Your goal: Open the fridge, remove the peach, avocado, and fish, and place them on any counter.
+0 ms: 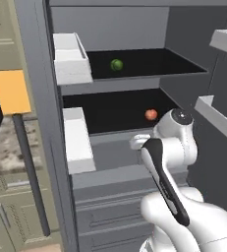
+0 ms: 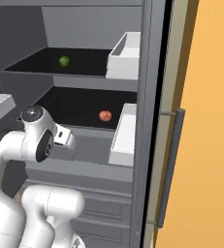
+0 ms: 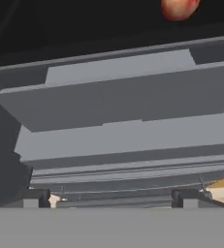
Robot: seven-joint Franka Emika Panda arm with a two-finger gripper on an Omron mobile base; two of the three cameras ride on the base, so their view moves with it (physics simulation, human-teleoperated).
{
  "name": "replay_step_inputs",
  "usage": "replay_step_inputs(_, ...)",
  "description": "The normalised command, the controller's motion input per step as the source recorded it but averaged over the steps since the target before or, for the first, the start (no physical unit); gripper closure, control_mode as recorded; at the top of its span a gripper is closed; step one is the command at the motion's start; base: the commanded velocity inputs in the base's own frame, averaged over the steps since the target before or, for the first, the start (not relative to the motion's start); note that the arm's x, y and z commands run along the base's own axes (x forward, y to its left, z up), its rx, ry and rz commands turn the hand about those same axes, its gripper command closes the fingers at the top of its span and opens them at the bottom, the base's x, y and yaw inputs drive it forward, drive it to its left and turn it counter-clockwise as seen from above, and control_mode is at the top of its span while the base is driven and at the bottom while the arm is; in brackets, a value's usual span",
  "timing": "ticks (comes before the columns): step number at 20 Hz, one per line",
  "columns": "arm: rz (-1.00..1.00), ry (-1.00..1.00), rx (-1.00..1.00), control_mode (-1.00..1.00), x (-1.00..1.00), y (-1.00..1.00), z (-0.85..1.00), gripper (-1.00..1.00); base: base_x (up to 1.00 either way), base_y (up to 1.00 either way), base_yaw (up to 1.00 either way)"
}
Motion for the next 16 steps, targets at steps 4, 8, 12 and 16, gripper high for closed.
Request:
replay_step_inputs(4,0.00,-0.06,0.00,-1.00,-0.04,0.00,0.15,-1.00,0.65,0.05,-0.05)
replay_step_inputs(8,0.13,-0.59,0.00,-1.00,-0.81,0.01,0.96,-1.00,0.00,0.00,0.00)
replay_step_inputs(12,0.11,-0.49,0.00,-1.00,-0.43,0.10,1.00,-1.00,0.00,0.00,0.00)
replay_step_inputs(16,0.02,-0.08,0.00,-1.00,0.04,0.11,1.00,-1.00,0.00,0.00,0.00)
